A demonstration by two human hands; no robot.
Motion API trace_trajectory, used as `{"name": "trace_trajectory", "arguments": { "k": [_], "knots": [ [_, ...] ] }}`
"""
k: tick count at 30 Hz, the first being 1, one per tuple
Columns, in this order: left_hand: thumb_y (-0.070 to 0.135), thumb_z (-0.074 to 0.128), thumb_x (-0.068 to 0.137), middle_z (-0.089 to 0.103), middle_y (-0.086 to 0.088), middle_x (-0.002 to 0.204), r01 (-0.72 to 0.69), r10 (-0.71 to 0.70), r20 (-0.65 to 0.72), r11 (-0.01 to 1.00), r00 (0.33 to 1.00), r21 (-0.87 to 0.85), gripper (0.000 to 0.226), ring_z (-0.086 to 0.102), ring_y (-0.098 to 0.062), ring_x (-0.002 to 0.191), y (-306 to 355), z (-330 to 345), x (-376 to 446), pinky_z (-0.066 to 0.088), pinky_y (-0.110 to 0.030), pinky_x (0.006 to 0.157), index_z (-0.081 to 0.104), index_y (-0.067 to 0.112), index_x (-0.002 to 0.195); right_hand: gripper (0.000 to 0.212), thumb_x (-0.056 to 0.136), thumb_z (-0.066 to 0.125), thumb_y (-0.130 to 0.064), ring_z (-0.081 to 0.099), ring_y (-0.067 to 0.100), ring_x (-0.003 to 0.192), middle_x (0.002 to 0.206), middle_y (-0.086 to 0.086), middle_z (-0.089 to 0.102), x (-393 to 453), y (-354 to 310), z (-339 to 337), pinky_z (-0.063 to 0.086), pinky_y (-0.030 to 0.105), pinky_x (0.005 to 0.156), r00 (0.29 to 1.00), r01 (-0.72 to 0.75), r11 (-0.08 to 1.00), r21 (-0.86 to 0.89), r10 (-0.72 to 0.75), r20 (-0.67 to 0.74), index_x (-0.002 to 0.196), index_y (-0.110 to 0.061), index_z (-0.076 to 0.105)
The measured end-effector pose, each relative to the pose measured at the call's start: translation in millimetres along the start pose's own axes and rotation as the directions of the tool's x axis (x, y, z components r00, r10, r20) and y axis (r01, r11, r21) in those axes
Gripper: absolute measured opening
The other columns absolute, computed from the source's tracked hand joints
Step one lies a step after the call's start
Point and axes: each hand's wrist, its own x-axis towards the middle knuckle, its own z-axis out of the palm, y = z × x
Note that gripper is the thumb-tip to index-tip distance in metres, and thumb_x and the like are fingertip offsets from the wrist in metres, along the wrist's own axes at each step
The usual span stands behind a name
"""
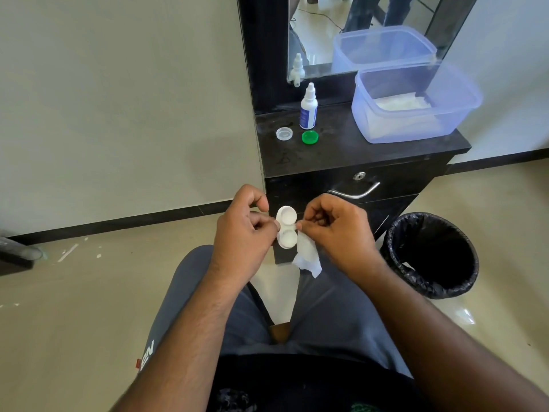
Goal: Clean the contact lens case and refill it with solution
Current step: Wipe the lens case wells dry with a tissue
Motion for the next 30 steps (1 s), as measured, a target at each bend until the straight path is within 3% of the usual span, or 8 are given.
{"name": "trace_trajectory", "arguments": {
  "k": [5,8,12,17,20,24,28,30],
  "knots": [
    [-0.001,0.067,0.081,0.074,-0.002,0.072,0.057,-0.057,0.003,0.992,0.998,-0.115,0.037,0.071,-0.015,0.072,3,-5,0,0.06,-0.033,0.071,0.046,0.026,0.095,0.015,0.078,0.075,-0.009,0.066,0.015,0.079,0.083,0.001,0.069,4,10,-18,0.058,0.029,0.076,0.986,-0.115,0.967,0.229,0.139,-0.09,0.087,-0.019,0.068],
    [0.002,0.069,0.081,0.074,0.001,0.071,0.016,-0.014,0.033,0.998,0.999,-0.059,0.043,0.069,-0.016,0.068,6,-4,-1,0.06,-0.037,0.075,0.044,0.03,0.102,0.02,0.078,0.074,-0.005,0.066,0.009,0.077,0.08,-0.005,0.07,10,0,-24,0.056,0.022,0.075,0.994,-0.047,0.946,0.319,0.075,-0.074,0.087,-0.021,0.069],
    [0.005,0.072,0.081,0.07,0.004,0.069,-0.104,0.091,0.126,0.99,0.988,0.098,0.064,0.066,-0.009,0.065,12,-7,-2,0.056,-0.021,0.066,0.037,0.035,0.126,0.016,0.081,0.072,-0.007,0.063,-0.002,0.08,0.085,-0.014,0.067,21,-16,-32,0.049,0.009,0.072,0.98,0.151,0.988,0.03,-0.154,0.128,0.093,-0.018,0.071],
    [0.007,0.073,0.081,0.066,0.005,0.071,-0.198,0.15,0.228,0.959,0.962,0.204,0.099,0.064,-0.008,0.065,18,-9,-3,0.055,-0.02,0.064,0.01,0.05,0.143,0.015,0.083,0.071,-0.006,0.066,0.005,0.082,0.091,-0.001,0.072,38,-29,-32,0.052,0.015,0.08,0.844,0.42,0.892,-0.168,-0.316,0.433,0.097,-0.009,0.073],
    [0.009,0.071,0.082,0.065,0.005,0.07,-0.238,0.179,0.252,0.944,0.951,0.229,0.117,0.063,-0.008,0.062,22,-9,-6,0.054,-0.019,0.063,-0.018,0.055,0.143,0.014,0.081,0.073,-0.007,0.067,0.004,0.082,0.089,-0.003,0.071,46,-31,-33,0.053,0.018,0.081,0.84,0.296,0.946,-0.129,-0.194,0.508,0.094,-0.01,0.069],
    [0.01,0.067,0.085,0.065,0.0,0.07,-0.294,0.222,0.274,0.92,0.936,0.26,0.121,0.061,-0.011,0.058,22,-8,-8,0.056,-0.032,0.063,-0.033,0.057,0.133,0.02,0.078,0.075,-0.005,0.07,0.017,0.082,0.087,0.005,0.071,53,-33,-28,0.057,0.039,0.083,0.826,0.147,0.986,-0.079,-0.079,0.558,0.085,-0.011,0.058],
    [0.007,0.068,0.084,0.065,0.001,0.068,-0.297,0.259,0.196,0.934,0.946,0.2,0.117,0.062,-0.014,0.061,16,-7,-10,0.054,-0.028,0.067,-0.023,0.056,0.14,0.024,0.079,0.074,-0.004,0.069,0.019,0.085,0.088,0.008,0.069,53,-33,-25,0.057,0.038,0.082,0.827,0.179,0.979,-0.096,-0.096,0.555,0.08,-0.016,0.053],
    [0.002,0.067,0.082,0.066,0.003,0.068,-0.25,0.24,0.103,0.964,0.965,0.094,0.11,0.062,-0.014,0.065,13,-8,-7,0.051,-0.016,0.069,-0.006,0.051,0.148,0.026,0.079,0.071,0.003,0.069,0.013,0.077,0.086,0.013,0.071,49,-29,-23,0.056,0.029,0.073,0.865,0.063,0.996,0.068,-0.088,0.493,0.079,-0.013,0.051]
  ]
}}
